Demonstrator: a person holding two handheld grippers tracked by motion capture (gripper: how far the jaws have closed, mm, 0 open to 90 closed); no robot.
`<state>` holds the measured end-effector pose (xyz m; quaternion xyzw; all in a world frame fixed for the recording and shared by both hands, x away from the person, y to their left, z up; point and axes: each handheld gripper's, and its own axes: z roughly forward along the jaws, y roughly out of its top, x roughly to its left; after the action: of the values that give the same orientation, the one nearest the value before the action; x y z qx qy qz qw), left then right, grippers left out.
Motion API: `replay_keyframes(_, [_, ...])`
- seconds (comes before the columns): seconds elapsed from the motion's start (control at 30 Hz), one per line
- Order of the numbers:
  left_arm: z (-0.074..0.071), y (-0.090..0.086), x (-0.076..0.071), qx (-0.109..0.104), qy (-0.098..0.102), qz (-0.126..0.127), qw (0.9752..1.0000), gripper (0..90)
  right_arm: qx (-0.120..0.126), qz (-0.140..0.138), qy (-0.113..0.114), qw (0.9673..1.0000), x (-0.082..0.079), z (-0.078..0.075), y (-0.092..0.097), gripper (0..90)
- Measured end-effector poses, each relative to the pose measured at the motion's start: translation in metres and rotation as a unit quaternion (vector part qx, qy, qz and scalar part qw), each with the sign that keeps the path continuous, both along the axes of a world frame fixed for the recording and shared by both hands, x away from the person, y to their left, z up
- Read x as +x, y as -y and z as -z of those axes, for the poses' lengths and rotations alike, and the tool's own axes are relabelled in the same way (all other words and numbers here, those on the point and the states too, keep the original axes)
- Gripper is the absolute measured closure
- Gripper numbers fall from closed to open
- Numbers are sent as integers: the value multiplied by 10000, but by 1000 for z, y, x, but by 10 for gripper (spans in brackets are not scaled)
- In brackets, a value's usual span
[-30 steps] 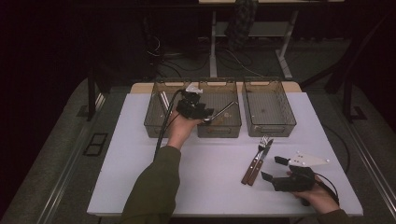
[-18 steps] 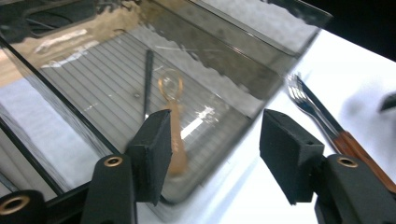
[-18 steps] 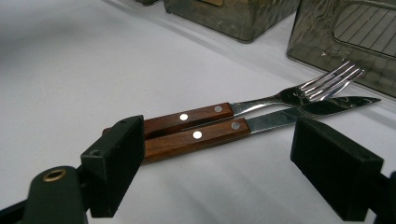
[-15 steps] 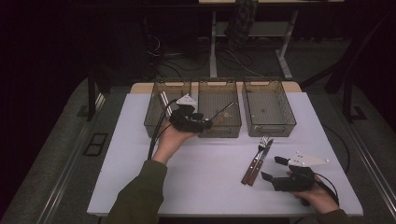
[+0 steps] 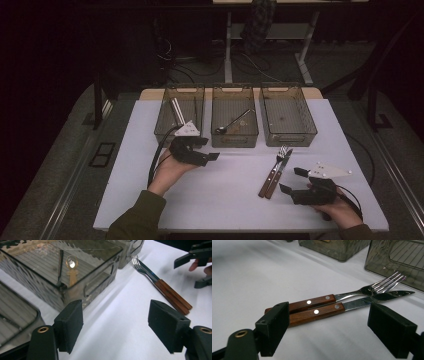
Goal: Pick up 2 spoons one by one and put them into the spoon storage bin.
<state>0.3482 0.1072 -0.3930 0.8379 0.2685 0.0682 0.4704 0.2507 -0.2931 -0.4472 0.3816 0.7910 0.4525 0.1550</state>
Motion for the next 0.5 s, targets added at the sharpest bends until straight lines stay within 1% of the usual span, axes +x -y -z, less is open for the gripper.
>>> replay_keyframes(0.07, [1,-5,-7,8,40,31,10000,247,14,10,12,10000,-1,-1,0,175])
replay_keyframes(0.13, [2,-11,-13,-55,87,24,9999,233,25,28,16,10000,0,-1,1,175])
replay_keyframes(0.2, [5,-17,-21,-64,151,1,9999,217,26,33,3,10000,0,-1,1,175])
replay_keyframes(0.23, [6,-20,-24,-88,141,6,9999,211,25,31,-2,10000,0,0,1,175])
replay_keyframes(0.43, [16,-38,-42,-51,143,4,9999,166,-5,22,41,10000,0,-1,0,175])
replay_keyframes(0.5, [19,-42,-48,-67,106,19,9999,151,21,19,27,10000,-1,-2,0,175])
